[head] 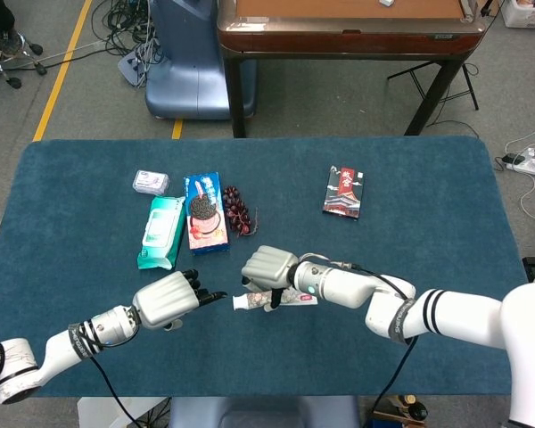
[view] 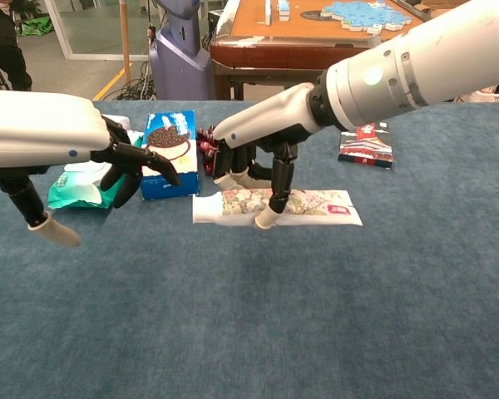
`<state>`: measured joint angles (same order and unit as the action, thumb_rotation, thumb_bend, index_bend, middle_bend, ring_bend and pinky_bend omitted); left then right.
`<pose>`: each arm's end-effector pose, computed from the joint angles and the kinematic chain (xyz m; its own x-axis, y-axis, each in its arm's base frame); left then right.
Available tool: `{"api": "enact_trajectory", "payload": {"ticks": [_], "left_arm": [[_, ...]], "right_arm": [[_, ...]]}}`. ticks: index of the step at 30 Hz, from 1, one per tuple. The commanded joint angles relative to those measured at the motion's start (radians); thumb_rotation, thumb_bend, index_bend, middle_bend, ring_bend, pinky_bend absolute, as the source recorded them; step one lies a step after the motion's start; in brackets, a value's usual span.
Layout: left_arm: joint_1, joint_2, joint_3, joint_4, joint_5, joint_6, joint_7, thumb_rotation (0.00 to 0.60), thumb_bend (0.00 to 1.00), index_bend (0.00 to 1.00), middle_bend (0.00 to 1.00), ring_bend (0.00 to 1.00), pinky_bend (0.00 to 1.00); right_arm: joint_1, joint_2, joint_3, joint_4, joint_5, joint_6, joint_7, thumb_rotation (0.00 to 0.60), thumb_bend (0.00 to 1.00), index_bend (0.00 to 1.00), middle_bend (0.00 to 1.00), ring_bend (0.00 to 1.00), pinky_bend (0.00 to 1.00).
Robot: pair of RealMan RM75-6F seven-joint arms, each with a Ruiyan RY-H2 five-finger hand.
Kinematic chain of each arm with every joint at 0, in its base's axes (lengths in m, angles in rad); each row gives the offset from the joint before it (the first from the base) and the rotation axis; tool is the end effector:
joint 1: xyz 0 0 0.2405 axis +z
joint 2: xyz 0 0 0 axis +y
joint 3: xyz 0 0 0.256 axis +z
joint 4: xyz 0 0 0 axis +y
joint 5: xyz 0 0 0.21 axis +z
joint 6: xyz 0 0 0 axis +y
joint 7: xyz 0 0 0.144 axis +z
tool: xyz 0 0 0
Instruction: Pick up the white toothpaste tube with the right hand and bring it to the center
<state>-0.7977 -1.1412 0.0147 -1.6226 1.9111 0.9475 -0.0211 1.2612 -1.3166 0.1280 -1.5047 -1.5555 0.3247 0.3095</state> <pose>-0.1376 0.2927 0.0580 0.7276 0.0693 0.6825 0.3904 -0.8599 -0.3289 -0.0228 -0.3658 -0.0153 0.7545 -0.4286 0.4970 -0.5686 -0.8050 0.1690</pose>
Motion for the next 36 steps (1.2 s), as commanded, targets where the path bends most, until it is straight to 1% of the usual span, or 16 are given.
{"api": "enact_trajectory", "payload": {"ticks": [1,7,14,21,36], "left_arm": [[-0.01,-0.008,0.005,0.006,0.008,0.001,0.012,0.6,0.09,0.15,0.5,0.49,0.3],[-0.026,-0.019,0.017,0.017,0.019,0.009,0.026,0.6,0.09,0.15,0.5,0.49,0.3],[-0.039,-0.034,0.035,0.042,0.039,0.03,0.034,0.6,0.09,0.15,0.5,0.49,0.3],[-0.048,-0.056,0.056,0.055,0.066,0.052,0.048,0.6,0.09,0.15,0.5,0.49,0.29],[-0.061,-0.071,0.081,0.071,0.052,0.045,0.07,0.6,0.09,0.16,0.5,0.49,0.29]], "right_arm": [[0.011,-0.007,-0.002,0.008,0.006,-0.003,0.0,0.6,1.0,0.88,0.75,0.7,0.34],[0.028,-0.012,-0.006,0.015,0.019,-0.003,0.002,0.6,1.0,0.89,0.75,0.71,0.34],[0.044,-0.003,-0.023,0.008,0.016,-0.009,0.0,0.6,1.0,0.9,0.76,0.71,0.34],[0.063,0.008,-0.029,0.0,0.018,-0.017,0.006,0.6,1.0,0.91,0.76,0.72,0.34],[0.072,0.014,-0.061,-0.014,0.005,-0.002,0.024,0.6,1.0,0.92,0.76,0.72,0.34]]}}
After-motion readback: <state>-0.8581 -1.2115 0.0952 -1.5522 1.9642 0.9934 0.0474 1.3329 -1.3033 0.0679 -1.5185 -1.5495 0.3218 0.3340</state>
